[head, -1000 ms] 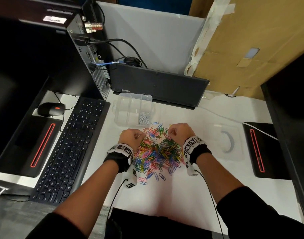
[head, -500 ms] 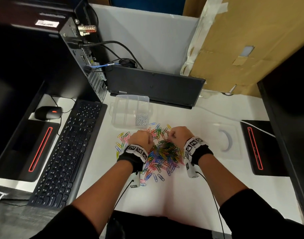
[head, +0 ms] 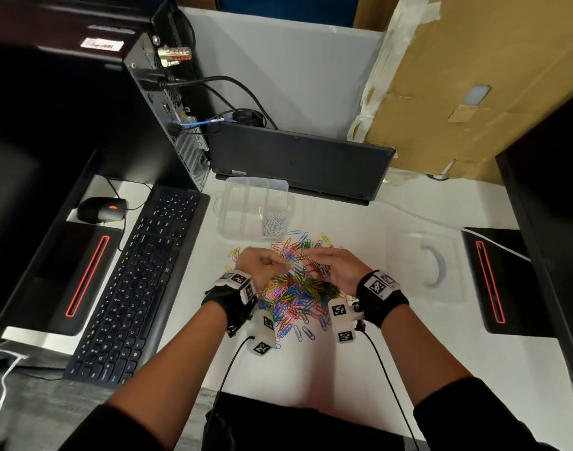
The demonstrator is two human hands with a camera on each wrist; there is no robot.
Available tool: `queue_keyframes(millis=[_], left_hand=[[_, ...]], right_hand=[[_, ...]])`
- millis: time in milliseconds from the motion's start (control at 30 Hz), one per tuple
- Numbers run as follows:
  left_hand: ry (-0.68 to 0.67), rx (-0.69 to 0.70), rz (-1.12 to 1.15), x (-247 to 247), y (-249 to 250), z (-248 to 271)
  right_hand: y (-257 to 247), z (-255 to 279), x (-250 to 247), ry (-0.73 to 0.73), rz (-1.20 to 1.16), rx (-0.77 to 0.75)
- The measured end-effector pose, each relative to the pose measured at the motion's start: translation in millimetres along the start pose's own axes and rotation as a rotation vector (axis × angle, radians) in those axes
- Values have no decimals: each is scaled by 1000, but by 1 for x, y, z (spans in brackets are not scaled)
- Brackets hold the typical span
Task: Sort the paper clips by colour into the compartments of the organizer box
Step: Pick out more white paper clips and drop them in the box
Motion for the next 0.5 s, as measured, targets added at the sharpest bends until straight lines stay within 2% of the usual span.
queue_keyframes(millis=[67, 167, 200, 367, 500], left_hand=[[2, -35, 99, -6, -4, 3], [-19, -88, 264, -11, -7, 11], [-19, -101, 293, -13, -9, 13], [19, -198, 319, -16, -25, 14], [7, -277, 432, -12, -30, 16]], right_hand=[[-4, -4, 4, 41, 217, -50], [-23, -9, 19, 124, 851, -256], [-26, -10, 26, 139, 978, -304], [-22, -10, 46, 254, 1196, -382], [-16, -14, 49, 224, 1226, -338]])
Point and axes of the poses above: each hand's wrist, its own z-axis away from the middle knuckle, its own x-axis out of the palm, y = z × x, the point moved 10 cm from there along -z, towards the middle knuckle, and after that the axes turned 12 degrees about -z, right-handed, at the moved point
